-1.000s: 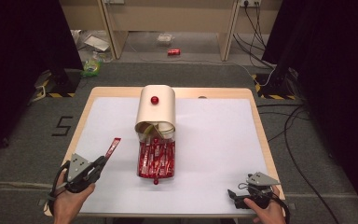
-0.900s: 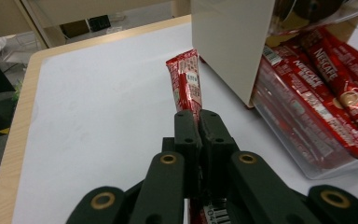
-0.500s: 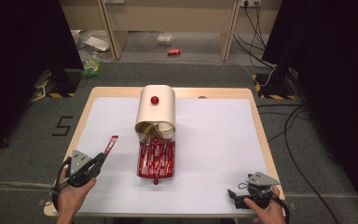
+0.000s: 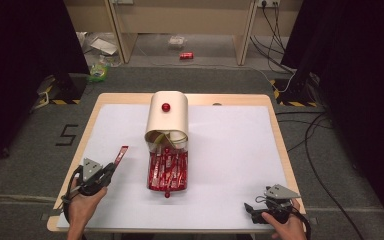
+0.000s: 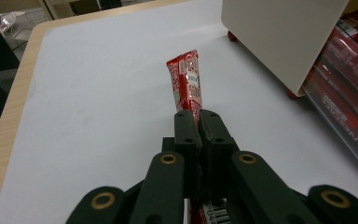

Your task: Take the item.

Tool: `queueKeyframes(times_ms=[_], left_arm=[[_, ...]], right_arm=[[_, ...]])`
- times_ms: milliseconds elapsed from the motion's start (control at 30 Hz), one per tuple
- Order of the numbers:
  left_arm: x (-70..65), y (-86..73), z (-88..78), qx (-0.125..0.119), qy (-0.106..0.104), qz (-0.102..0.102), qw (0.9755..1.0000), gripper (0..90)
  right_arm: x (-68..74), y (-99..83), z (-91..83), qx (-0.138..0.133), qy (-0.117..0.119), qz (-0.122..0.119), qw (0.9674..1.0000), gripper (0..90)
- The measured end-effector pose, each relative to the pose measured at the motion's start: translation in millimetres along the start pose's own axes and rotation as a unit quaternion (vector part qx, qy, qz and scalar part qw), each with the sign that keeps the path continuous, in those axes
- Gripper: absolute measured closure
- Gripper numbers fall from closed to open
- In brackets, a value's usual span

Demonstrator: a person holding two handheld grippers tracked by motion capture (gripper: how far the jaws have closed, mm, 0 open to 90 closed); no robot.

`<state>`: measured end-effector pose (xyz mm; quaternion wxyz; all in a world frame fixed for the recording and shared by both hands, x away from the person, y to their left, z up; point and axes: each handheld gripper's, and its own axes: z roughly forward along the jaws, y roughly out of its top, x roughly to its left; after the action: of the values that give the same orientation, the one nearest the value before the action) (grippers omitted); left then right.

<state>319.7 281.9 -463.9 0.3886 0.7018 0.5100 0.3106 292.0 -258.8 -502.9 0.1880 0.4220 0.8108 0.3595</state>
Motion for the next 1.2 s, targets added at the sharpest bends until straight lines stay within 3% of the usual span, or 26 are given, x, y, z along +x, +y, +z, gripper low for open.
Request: queueKeyframes(times_ms=[533, 1200], left_arm=[[7.5, 2.1, 10.6, 0.003, 0.009, -0.003, 1.0000, 85.9], [13.3, 4.6, 30.8, 0.030, 0.018, 0.004, 0.9994, 86.0]], right_arm=[[0.0, 0.0, 0.0, 0.000, 0.000, 0.000, 1.0000, 0.1], [0.0, 0.0, -0.1, 0.000, 0.000, 0.000, 1.0000, 0.1]])
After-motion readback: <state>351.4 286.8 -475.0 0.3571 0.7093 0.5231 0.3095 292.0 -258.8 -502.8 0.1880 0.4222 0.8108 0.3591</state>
